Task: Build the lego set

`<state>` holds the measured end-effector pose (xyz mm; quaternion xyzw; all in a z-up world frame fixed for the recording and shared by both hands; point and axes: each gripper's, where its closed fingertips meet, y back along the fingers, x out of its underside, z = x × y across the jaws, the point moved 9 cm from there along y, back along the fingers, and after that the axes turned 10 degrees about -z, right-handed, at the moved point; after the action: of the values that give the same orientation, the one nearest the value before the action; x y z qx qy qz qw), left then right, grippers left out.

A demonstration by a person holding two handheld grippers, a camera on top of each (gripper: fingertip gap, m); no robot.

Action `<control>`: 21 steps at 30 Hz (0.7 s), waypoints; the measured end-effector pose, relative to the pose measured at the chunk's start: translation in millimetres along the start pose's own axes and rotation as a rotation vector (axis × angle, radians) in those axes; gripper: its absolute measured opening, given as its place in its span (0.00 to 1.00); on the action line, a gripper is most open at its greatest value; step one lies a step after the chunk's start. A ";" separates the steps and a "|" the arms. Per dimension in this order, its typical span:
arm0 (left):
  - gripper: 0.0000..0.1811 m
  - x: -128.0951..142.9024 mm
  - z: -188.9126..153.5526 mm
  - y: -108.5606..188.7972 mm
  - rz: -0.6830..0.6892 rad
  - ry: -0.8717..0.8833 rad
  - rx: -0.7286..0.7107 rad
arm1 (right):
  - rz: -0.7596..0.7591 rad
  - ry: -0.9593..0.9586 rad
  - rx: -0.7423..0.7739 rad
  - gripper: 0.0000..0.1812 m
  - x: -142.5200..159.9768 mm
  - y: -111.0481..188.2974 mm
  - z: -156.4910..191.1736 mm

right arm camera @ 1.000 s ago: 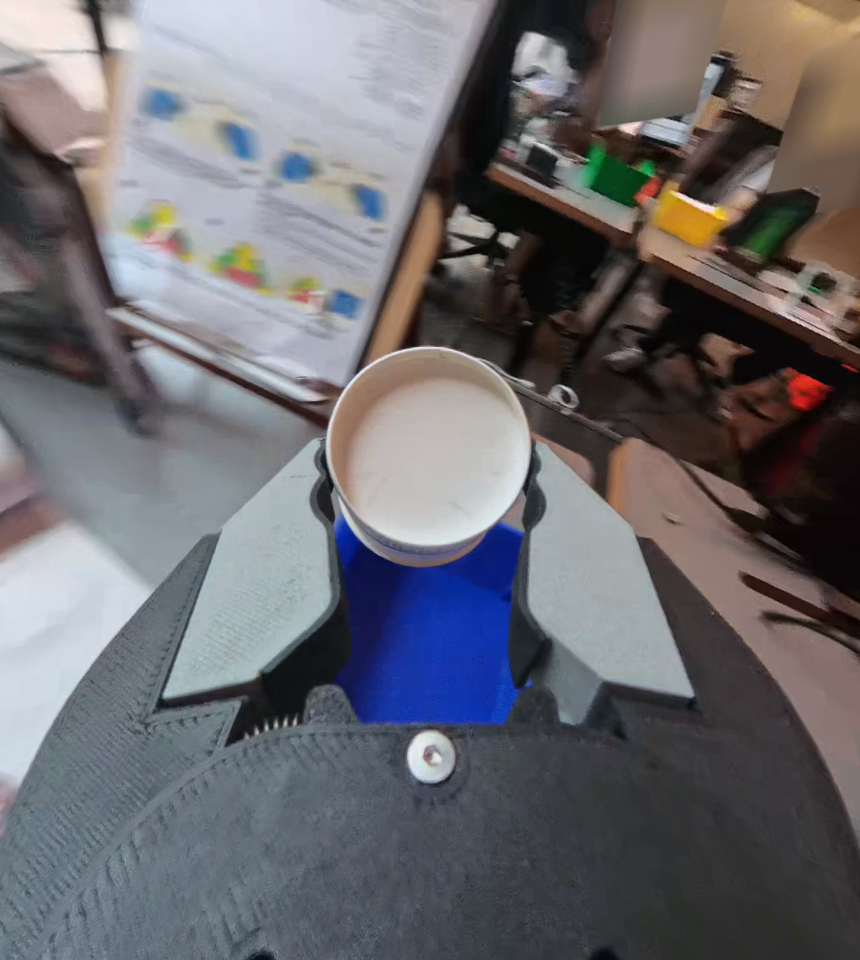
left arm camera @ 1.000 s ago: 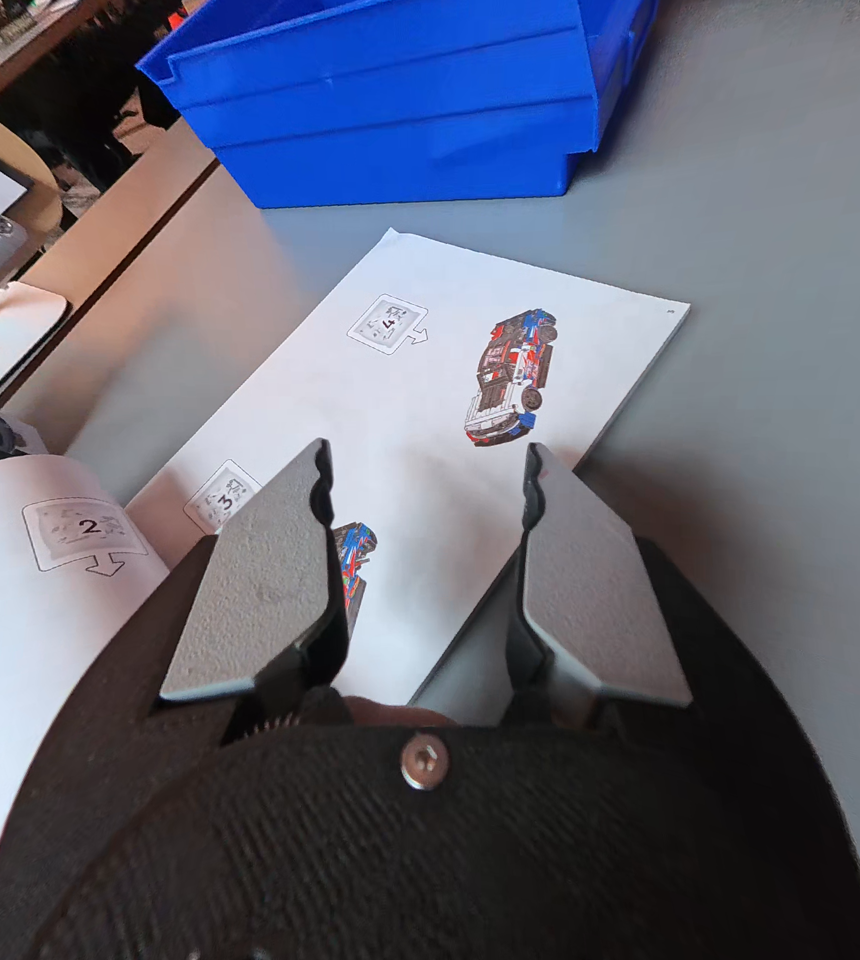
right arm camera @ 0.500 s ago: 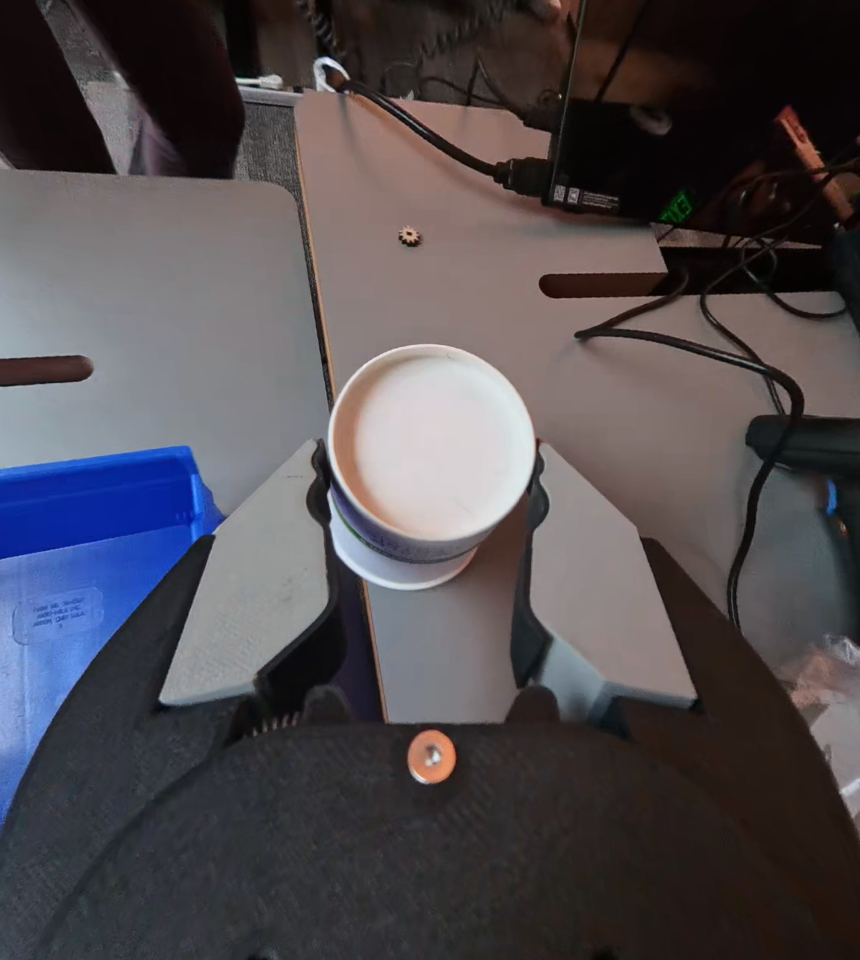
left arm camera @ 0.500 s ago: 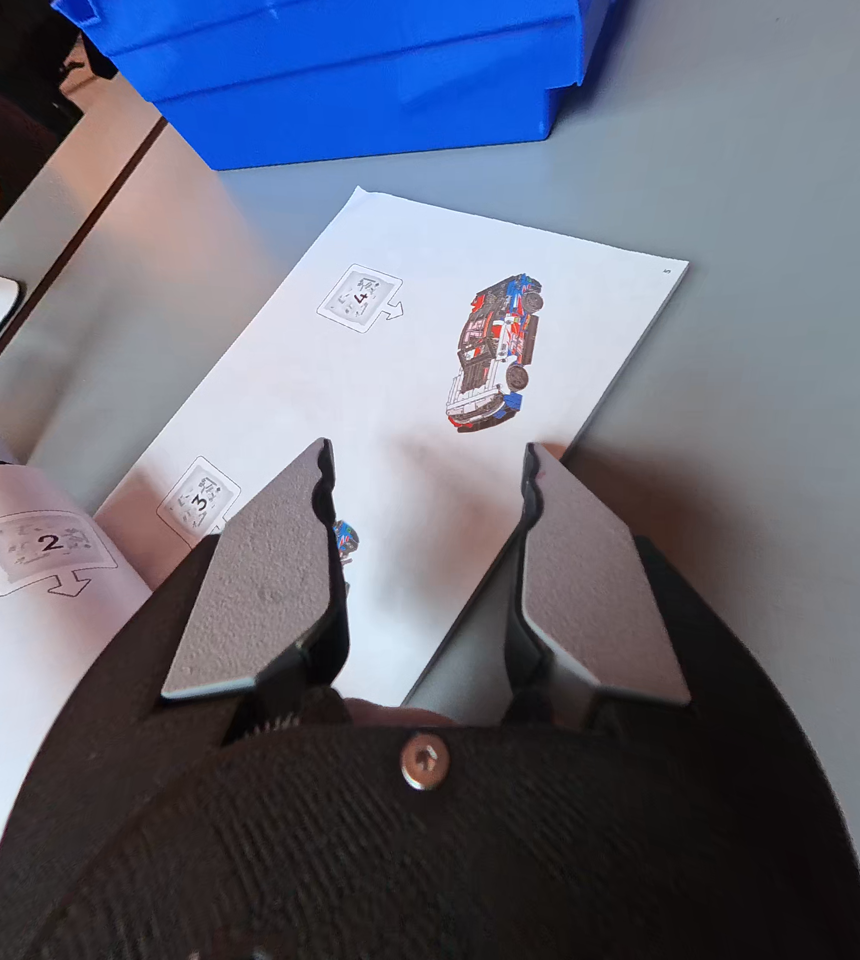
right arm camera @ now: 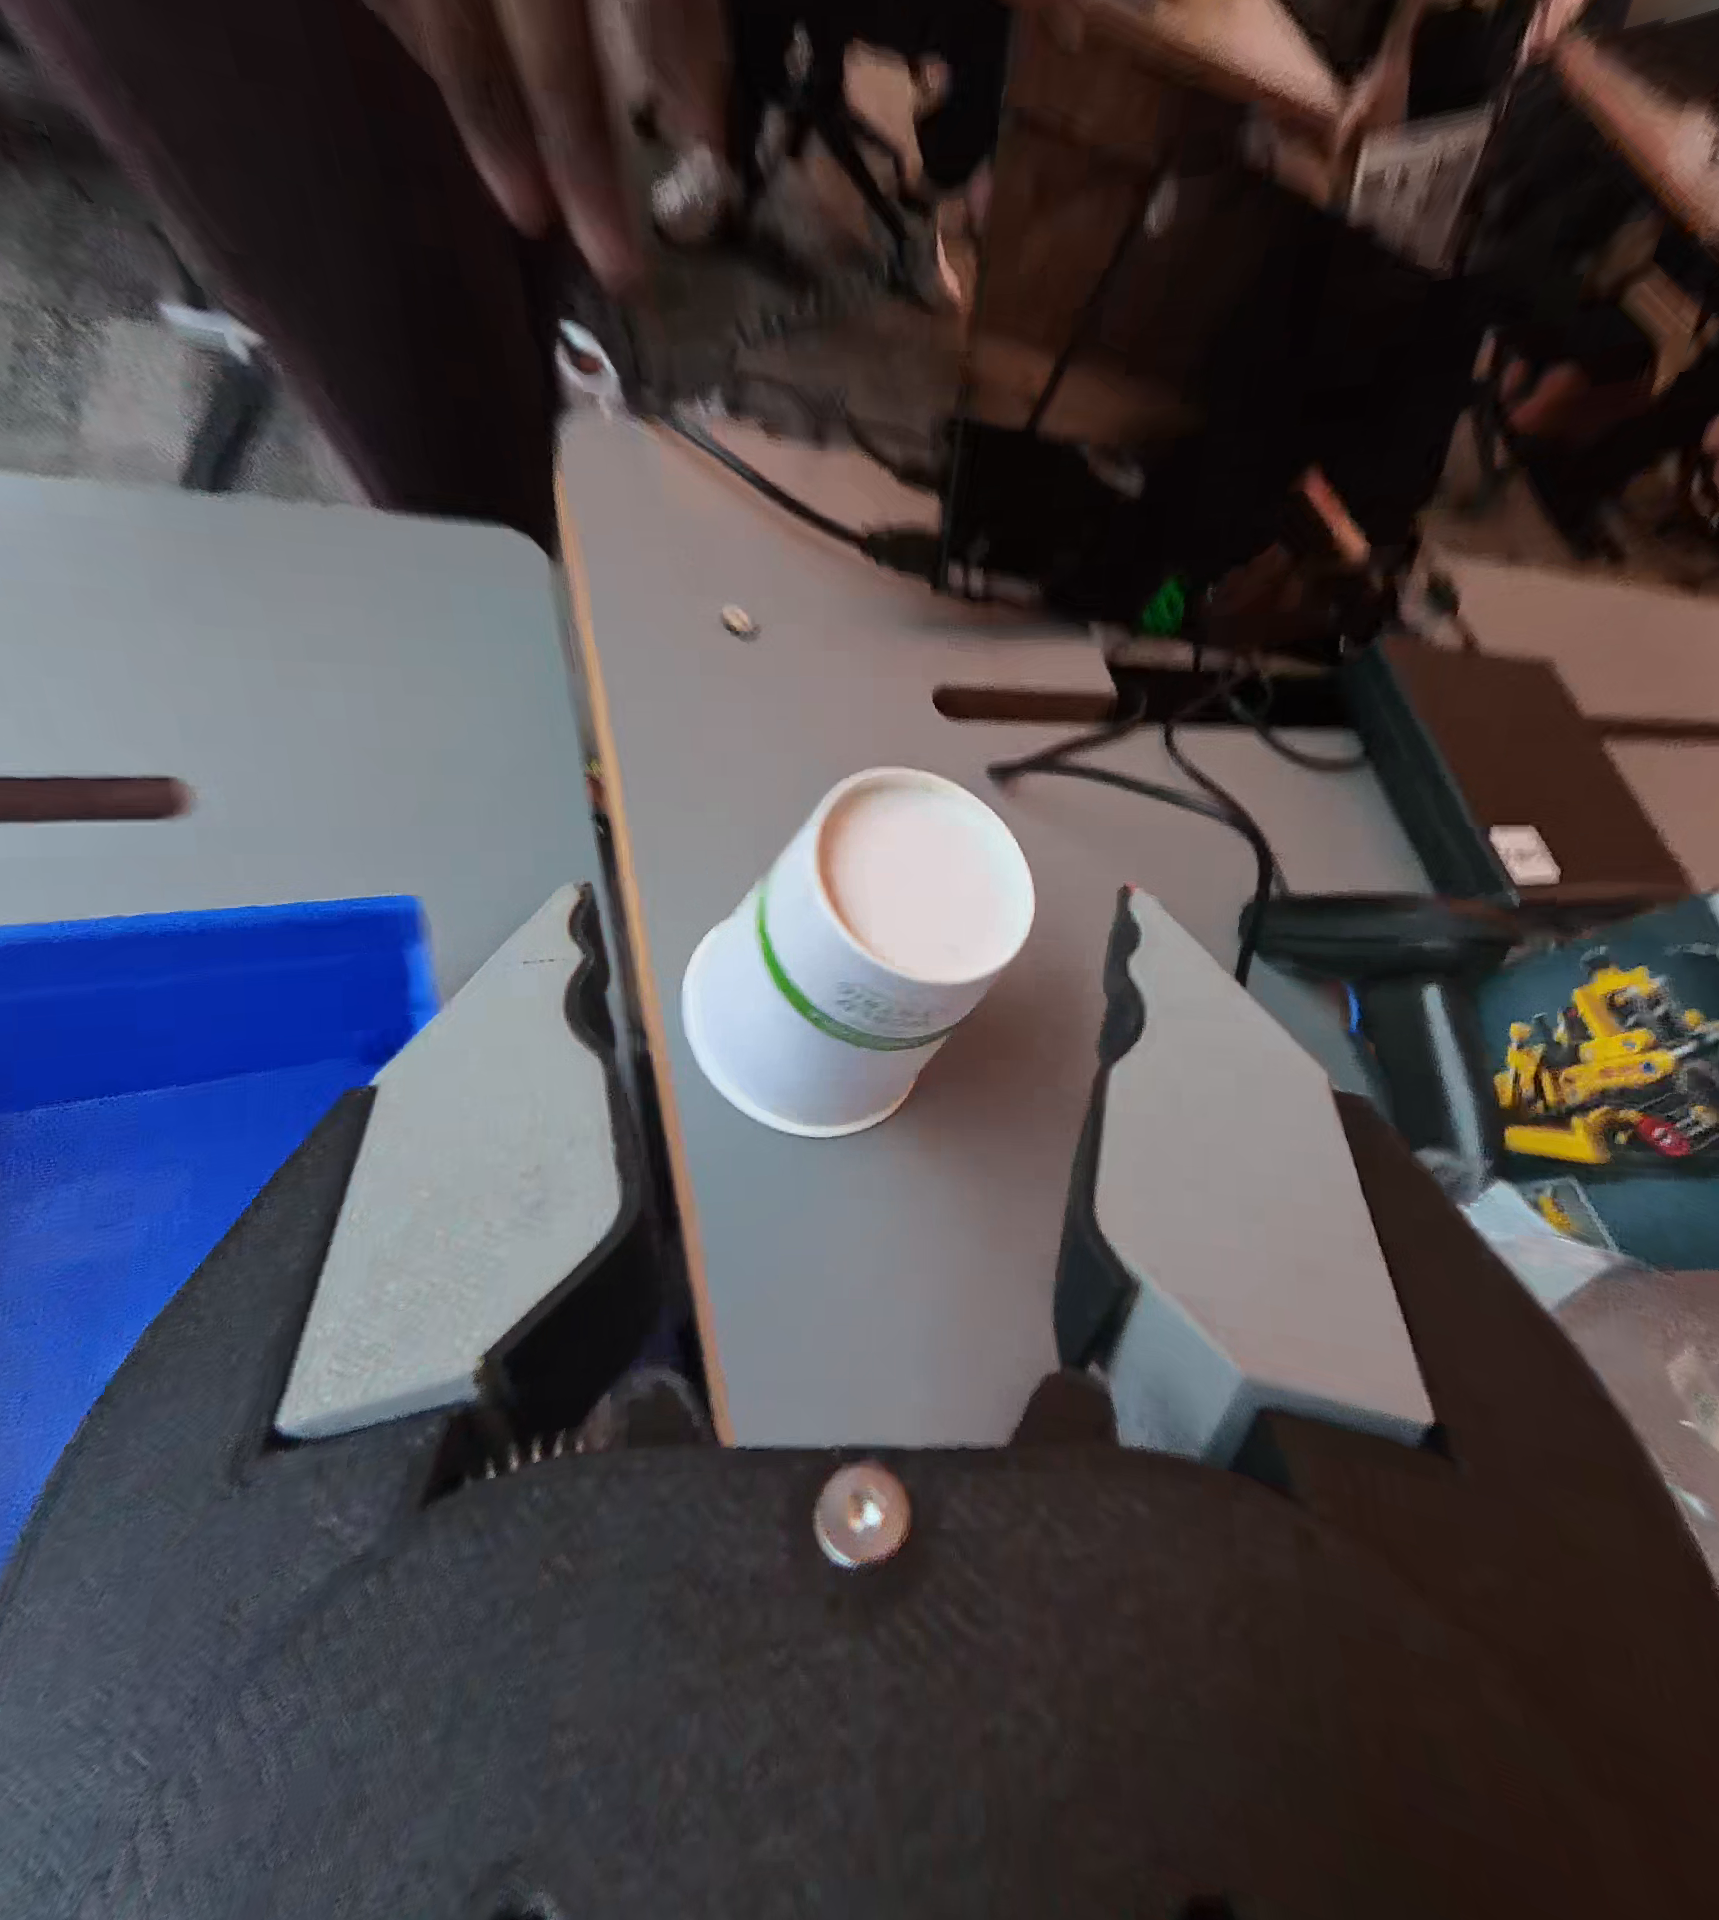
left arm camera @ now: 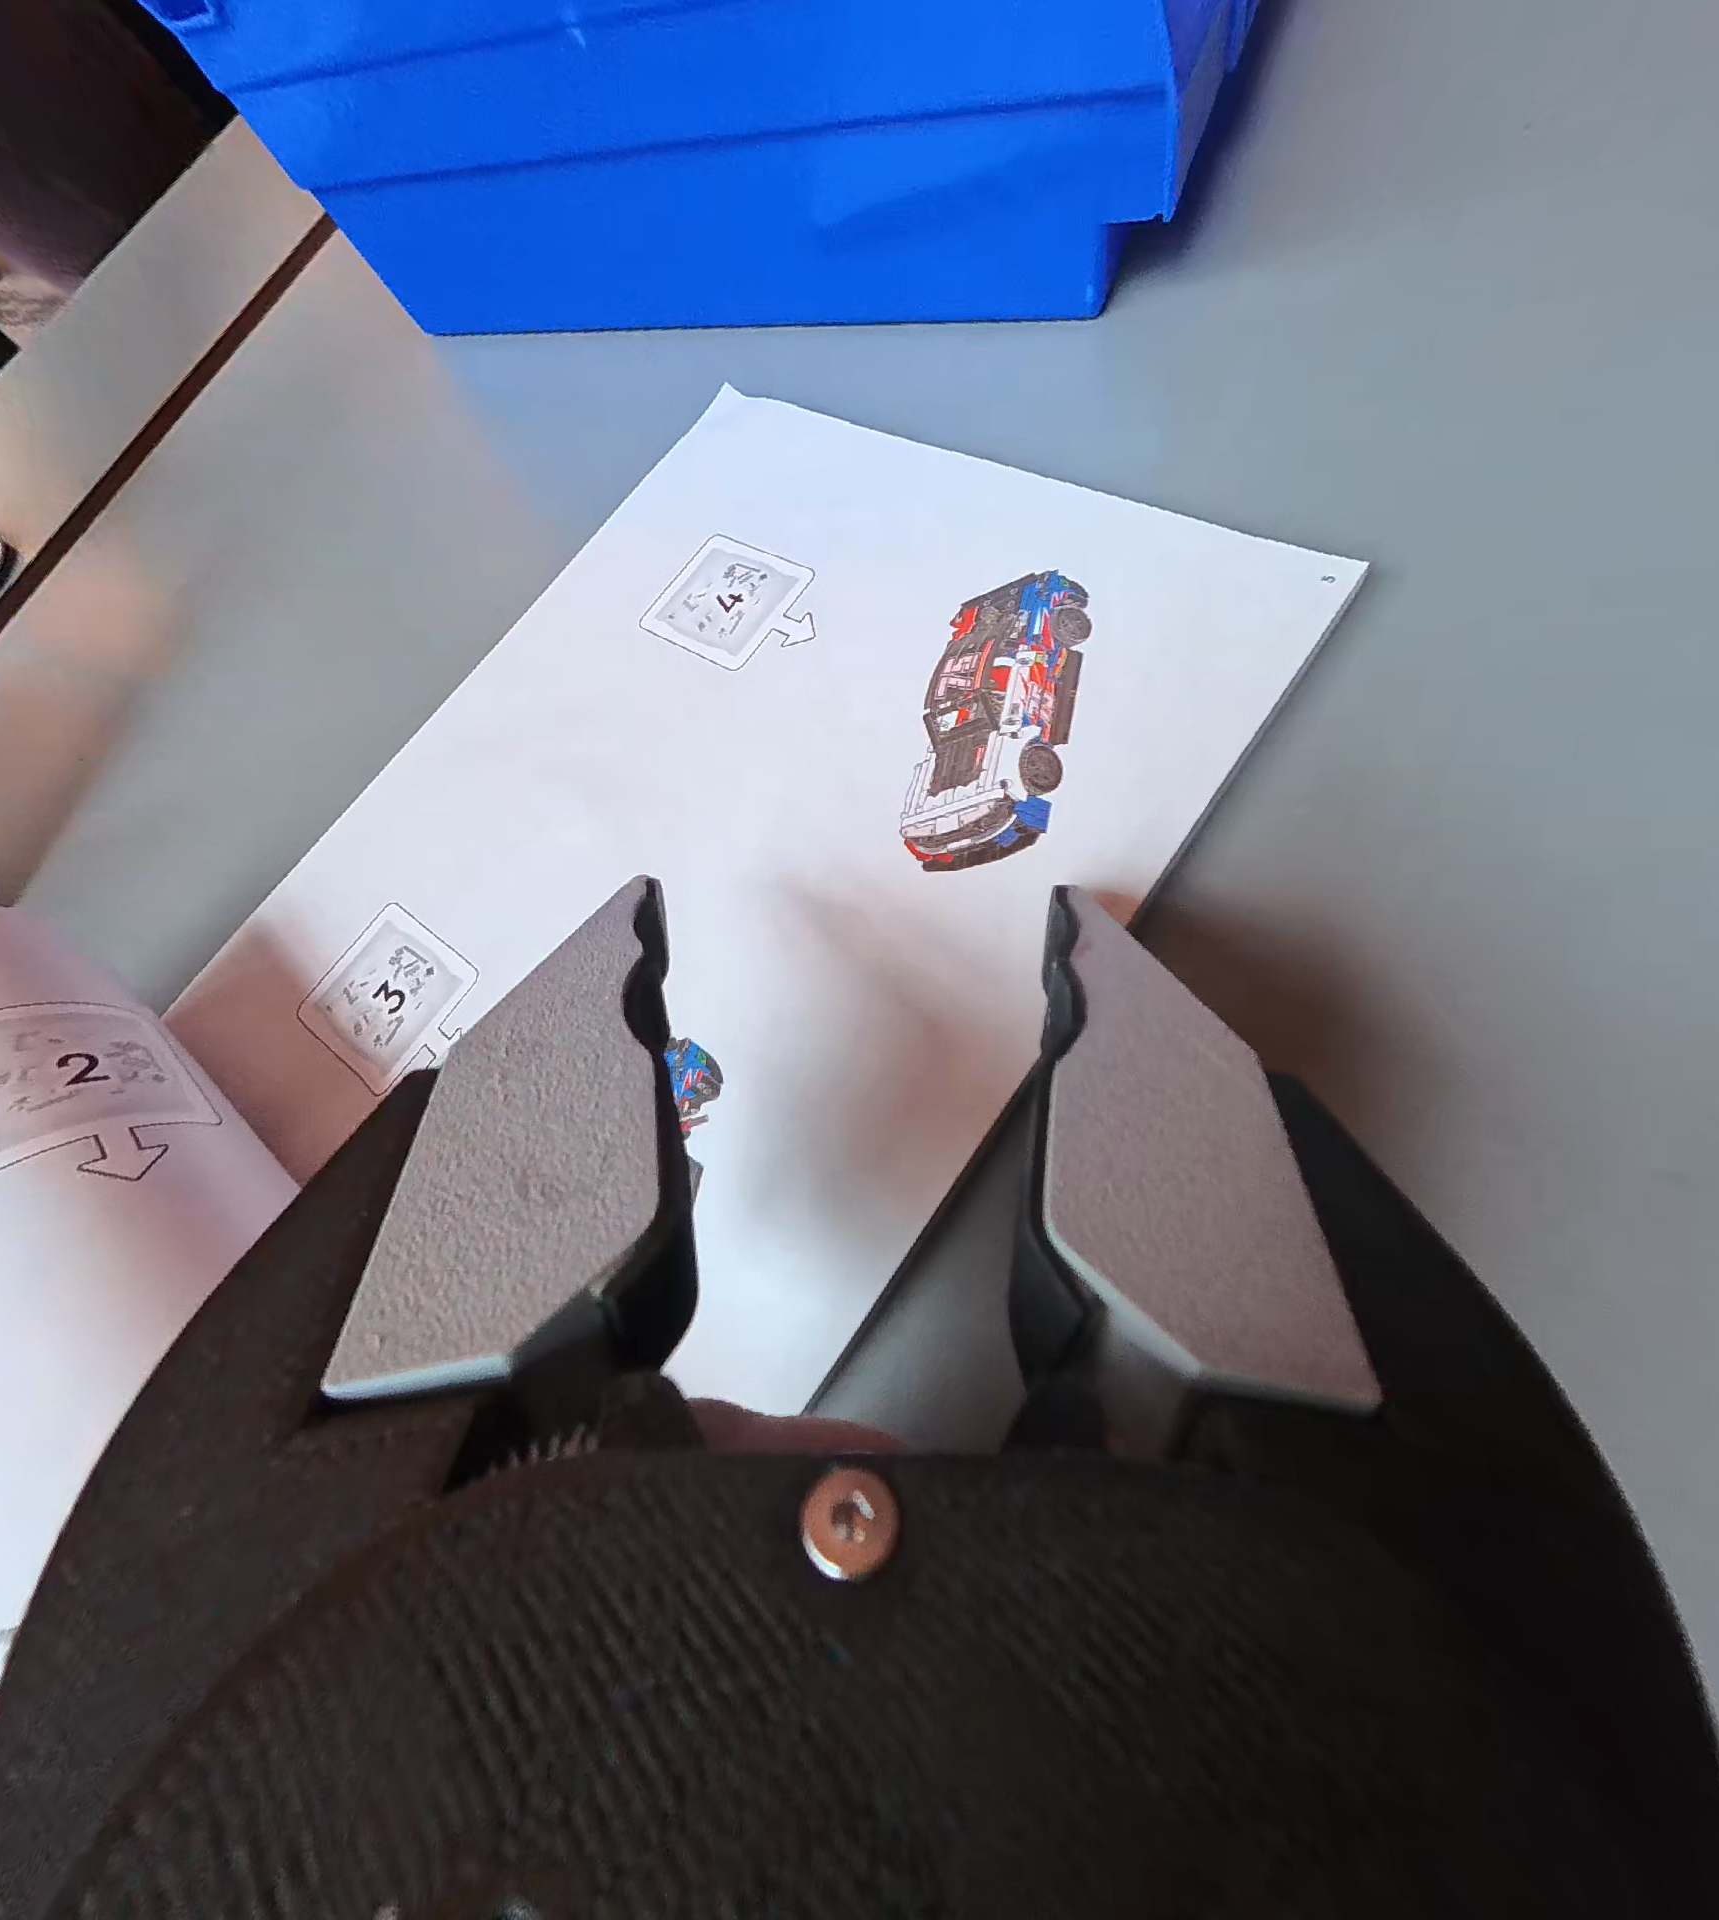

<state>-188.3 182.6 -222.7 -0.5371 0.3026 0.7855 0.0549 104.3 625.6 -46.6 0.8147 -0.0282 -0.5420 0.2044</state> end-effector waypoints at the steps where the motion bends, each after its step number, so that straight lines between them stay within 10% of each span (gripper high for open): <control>1: 0.39 -0.1 0.2 0.3 -0.002 0.001 -0.003 | -0.056 0.012 -0.026 0.50 -4.8 18.5 6.1; 12: 0.39 2.4 -6.5 3.4 0.017 0.011 0.105 | -0.253 0.046 -1.027 0.39 94.6 250.0 185.0; 21: 0.39 9.7 -5.1 0.5 0.110 0.056 0.190 | -0.047 0.446 -1.194 0.33 177.2 263.4 272.1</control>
<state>-188.4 177.2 -232.2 -0.5338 0.4060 0.7398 0.0539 -20.1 254.9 -194.7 0.6541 0.3396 -0.2862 0.6123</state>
